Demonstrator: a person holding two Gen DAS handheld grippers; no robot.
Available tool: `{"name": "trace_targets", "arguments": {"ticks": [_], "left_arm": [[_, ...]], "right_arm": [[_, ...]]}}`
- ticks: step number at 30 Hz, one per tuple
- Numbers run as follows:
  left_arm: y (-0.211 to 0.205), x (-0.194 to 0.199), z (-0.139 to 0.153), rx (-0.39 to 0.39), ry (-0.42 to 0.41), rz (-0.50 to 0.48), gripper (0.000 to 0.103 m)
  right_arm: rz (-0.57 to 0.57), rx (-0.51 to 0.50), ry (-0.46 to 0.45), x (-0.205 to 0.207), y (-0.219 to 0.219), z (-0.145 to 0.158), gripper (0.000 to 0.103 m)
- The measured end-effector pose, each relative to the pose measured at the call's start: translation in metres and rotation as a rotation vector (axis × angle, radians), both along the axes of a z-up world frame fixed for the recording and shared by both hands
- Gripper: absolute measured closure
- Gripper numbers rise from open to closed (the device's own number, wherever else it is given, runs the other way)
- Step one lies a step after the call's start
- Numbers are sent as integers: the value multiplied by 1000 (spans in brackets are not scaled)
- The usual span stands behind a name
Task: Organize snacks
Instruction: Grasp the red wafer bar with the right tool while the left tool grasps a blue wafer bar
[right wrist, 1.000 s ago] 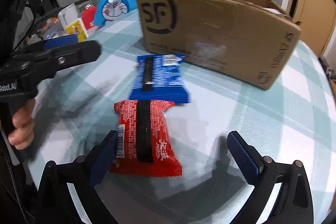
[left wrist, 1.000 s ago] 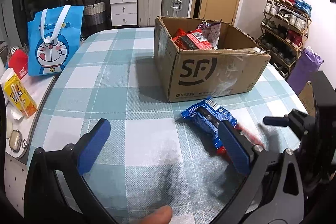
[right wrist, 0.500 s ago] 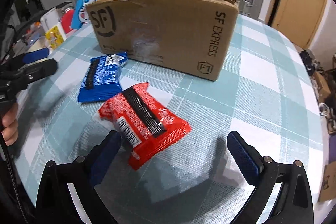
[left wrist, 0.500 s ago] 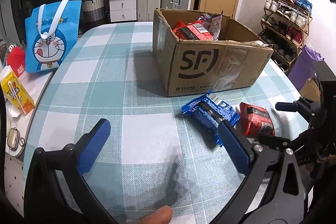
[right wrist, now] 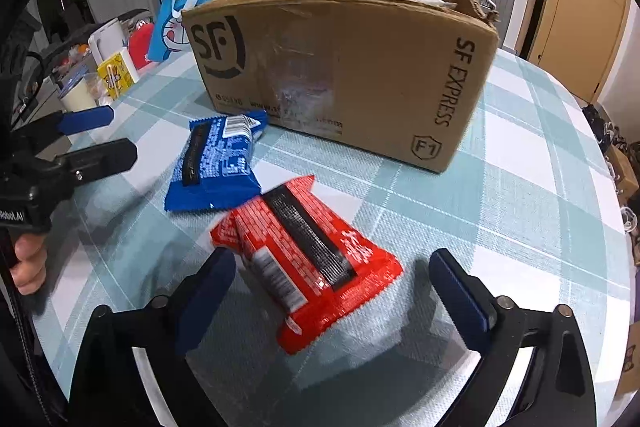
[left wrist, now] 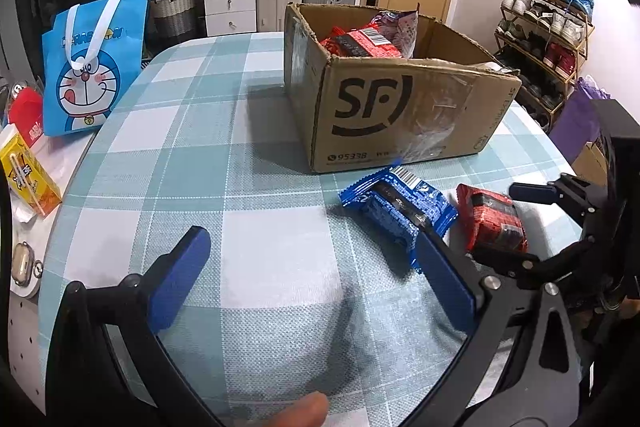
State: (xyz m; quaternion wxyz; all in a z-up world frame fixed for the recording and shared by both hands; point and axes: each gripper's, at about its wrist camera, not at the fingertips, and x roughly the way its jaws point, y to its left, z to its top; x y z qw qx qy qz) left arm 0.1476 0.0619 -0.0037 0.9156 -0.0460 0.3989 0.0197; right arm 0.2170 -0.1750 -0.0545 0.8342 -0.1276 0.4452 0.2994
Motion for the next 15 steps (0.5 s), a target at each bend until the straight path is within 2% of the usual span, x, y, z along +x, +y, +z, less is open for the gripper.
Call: {"name": "trace_targets", "arguments": {"ticks": [4, 10, 12, 13, 15], "left_arm": [[0, 0, 0, 2, 1, -4, 1], [-1, -1, 0, 3, 1, -4, 1], [-1, -1, 0, 3, 0, -6, 1], [-1, -1, 0, 3, 0, -7, 1], [-2, -1, 0, 3, 0, -9, 1]], "right_arm": [[33, 9, -15, -2, 10, 1, 28], [82, 28, -17, -11, 9, 2, 42], [105, 31, -7, -13, 9, 3, 49], [116, 34, 0, -15, 8, 4, 57], [122, 37, -2, -18, 4, 6, 57]]}}
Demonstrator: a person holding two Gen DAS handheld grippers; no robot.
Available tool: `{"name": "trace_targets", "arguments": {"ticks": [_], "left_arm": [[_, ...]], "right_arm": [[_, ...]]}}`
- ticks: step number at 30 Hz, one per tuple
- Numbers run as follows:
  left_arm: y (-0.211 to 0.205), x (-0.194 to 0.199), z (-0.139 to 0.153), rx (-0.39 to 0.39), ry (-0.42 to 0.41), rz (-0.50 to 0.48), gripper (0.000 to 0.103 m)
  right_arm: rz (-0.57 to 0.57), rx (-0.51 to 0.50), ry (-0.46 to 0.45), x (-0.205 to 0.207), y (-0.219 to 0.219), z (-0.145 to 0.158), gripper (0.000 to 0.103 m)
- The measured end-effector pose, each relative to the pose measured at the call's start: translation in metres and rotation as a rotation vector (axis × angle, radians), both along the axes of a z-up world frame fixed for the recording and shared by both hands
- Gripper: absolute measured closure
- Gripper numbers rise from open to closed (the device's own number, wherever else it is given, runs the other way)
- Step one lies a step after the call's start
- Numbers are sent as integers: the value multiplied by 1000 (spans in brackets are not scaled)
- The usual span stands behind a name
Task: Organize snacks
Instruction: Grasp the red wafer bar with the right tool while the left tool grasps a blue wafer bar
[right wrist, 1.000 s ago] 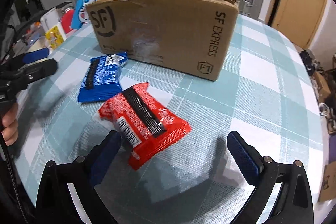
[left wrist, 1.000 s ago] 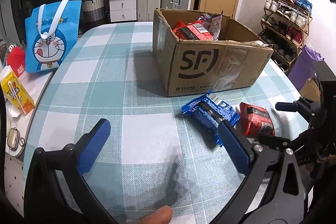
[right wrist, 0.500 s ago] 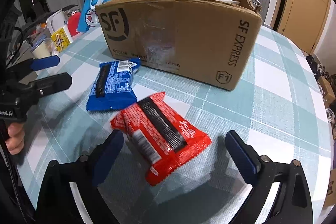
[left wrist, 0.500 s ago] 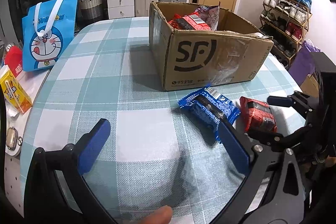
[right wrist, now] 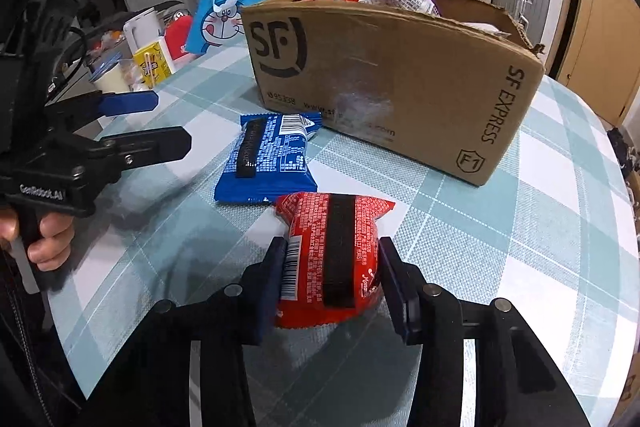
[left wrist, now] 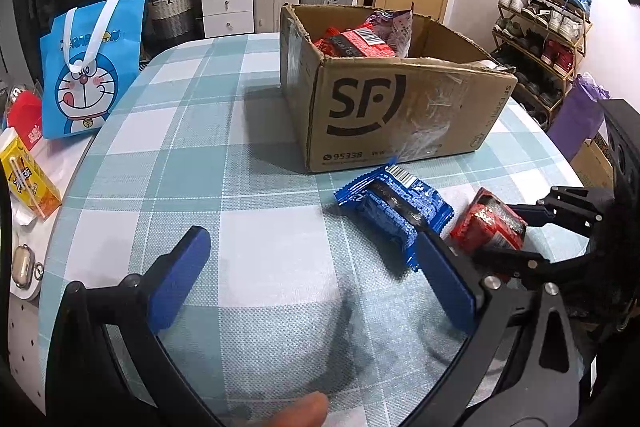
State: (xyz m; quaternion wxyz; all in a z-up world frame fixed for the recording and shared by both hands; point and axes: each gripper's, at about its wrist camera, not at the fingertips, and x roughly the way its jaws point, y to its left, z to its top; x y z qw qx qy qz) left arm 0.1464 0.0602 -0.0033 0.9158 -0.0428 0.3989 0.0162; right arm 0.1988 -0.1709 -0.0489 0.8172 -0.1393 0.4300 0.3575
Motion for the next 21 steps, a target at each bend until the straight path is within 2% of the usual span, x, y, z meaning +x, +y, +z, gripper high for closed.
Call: {"name": "trace_targets", "arguments": {"ticks": [3, 11, 15, 21], "left_arm": [[-1, 0, 1, -9, 0, -6, 1], [-6, 6, -3, -50, 24, -9, 1], [-15, 20, -8, -69, 63, -16, 1], [-36, 57, -14, -29, 120, -15, 1]], "right_arm": [[10, 28, 12, -2, -6, 3, 57], [-71, 55, -27, 2, -30, 19, 57], [-111, 68, -34, 5, -45, 26, 57], [-130, 84, -35, 9, -51, 32, 57]]}}
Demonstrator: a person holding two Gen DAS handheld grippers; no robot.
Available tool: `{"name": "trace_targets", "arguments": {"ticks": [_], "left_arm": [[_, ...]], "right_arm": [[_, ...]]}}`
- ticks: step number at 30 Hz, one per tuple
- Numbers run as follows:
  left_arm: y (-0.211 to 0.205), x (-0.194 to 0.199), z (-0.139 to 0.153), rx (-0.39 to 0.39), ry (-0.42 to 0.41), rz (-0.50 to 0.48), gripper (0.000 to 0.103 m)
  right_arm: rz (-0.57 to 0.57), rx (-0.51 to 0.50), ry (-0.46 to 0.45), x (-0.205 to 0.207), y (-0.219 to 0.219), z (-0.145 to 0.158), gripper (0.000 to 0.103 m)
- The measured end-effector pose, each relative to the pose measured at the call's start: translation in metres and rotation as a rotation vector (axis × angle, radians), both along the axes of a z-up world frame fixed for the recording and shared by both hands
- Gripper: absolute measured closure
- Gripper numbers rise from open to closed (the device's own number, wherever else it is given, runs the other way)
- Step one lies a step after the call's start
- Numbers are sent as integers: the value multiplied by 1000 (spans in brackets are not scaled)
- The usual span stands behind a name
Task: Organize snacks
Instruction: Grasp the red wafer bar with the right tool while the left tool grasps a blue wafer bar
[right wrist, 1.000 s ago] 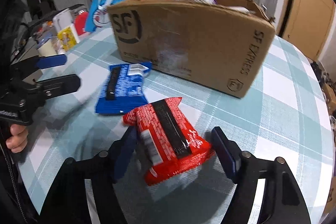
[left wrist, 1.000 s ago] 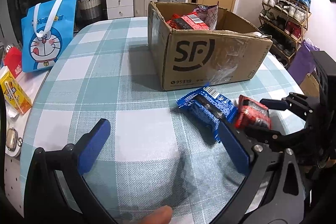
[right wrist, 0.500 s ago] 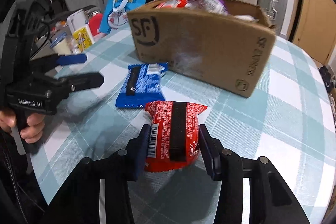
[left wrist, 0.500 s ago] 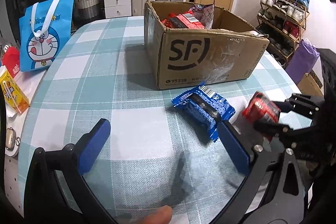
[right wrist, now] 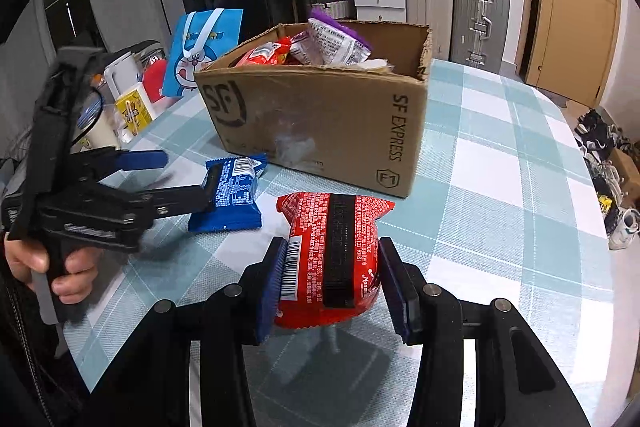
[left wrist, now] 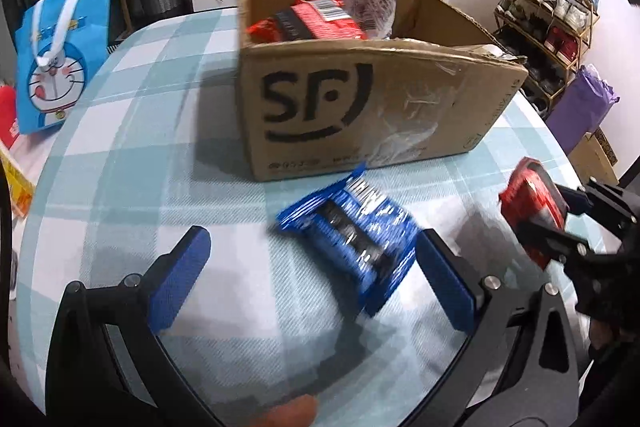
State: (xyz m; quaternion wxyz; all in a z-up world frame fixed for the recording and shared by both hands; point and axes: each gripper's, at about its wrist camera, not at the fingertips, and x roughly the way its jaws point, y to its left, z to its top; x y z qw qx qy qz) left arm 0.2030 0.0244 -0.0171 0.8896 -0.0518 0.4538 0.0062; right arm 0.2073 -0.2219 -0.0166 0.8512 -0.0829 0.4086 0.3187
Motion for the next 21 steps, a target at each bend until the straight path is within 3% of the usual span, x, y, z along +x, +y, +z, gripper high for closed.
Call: {"name": "trace_targets", "arguments": {"ticks": [5, 12, 21], "left_arm": [[-14, 23, -9, -16, 56, -32, 12], [-24, 31, -9, -7, 57, -72, 49], [-23, 3, 0, -23, -4, -137, 58]], "right_arm": [[-11, 0, -4, 2, -2, 1, 57], [-18, -3, -2, 3, -3, 0, 57], [-10, -1, -8, 1, 0, 1, 57]]}}
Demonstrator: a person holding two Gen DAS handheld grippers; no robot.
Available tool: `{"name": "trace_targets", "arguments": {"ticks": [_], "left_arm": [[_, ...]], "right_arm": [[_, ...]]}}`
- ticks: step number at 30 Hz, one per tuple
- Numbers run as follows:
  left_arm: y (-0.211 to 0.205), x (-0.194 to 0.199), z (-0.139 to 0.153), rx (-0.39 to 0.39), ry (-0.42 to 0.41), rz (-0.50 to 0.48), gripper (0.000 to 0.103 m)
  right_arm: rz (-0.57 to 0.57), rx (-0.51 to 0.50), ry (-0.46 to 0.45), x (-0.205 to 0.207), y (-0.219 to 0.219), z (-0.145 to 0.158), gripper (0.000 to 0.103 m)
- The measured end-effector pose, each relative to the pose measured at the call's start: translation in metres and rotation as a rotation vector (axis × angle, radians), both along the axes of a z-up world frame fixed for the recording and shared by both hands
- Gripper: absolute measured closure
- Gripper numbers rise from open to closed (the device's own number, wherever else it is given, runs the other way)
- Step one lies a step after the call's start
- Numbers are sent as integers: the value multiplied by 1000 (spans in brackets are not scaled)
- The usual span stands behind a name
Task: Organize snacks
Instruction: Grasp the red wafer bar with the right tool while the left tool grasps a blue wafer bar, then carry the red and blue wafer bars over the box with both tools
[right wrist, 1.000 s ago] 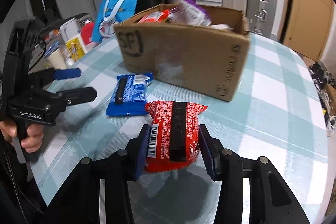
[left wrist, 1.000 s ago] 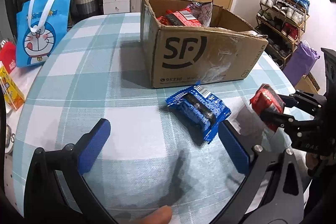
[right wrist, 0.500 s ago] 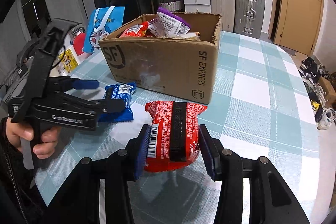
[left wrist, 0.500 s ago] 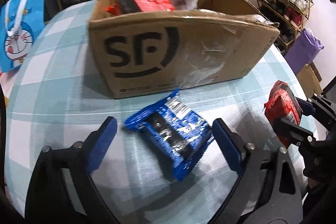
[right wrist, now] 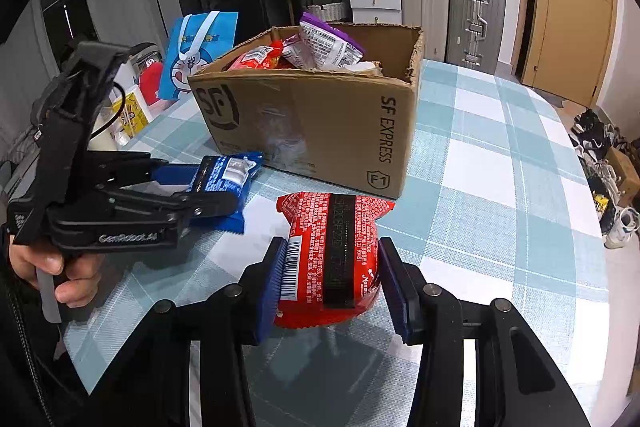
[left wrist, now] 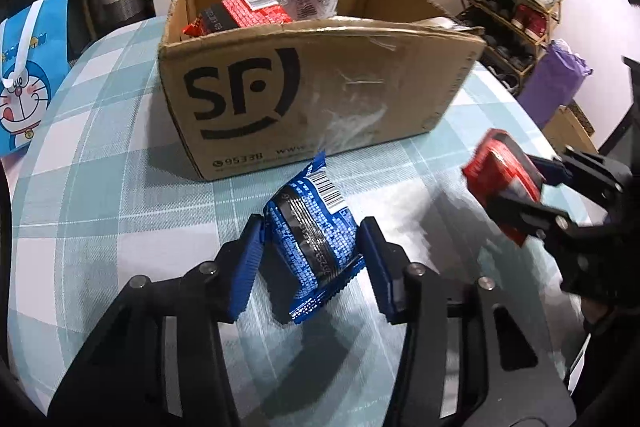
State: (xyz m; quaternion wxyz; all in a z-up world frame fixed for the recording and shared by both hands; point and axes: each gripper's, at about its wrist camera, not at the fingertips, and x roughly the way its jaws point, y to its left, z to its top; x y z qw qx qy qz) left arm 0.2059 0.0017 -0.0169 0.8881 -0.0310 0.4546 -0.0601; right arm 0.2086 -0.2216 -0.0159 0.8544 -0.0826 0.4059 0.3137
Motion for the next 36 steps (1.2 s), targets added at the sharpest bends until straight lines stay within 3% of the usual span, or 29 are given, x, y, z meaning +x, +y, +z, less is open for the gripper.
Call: {"name": "trace_targets", "arguments": {"ticks": [9, 20, 29, 36], "left_arm": [[19, -39, 36, -54, -115, 12, 58], [38, -53, 96, -63, -260, 43, 58], [41, -25, 132, -44, -320, 64, 58], [40, 25, 137, -35, -318, 80, 58]], "right_arm": [[12, 48, -51, -9, 2, 12, 57], [-36, 146, -131, -12, 2, 48, 57], [-112, 212, -165, 19, 14, 80, 57], [-176, 238, -133, 56, 26, 81, 57]]}}
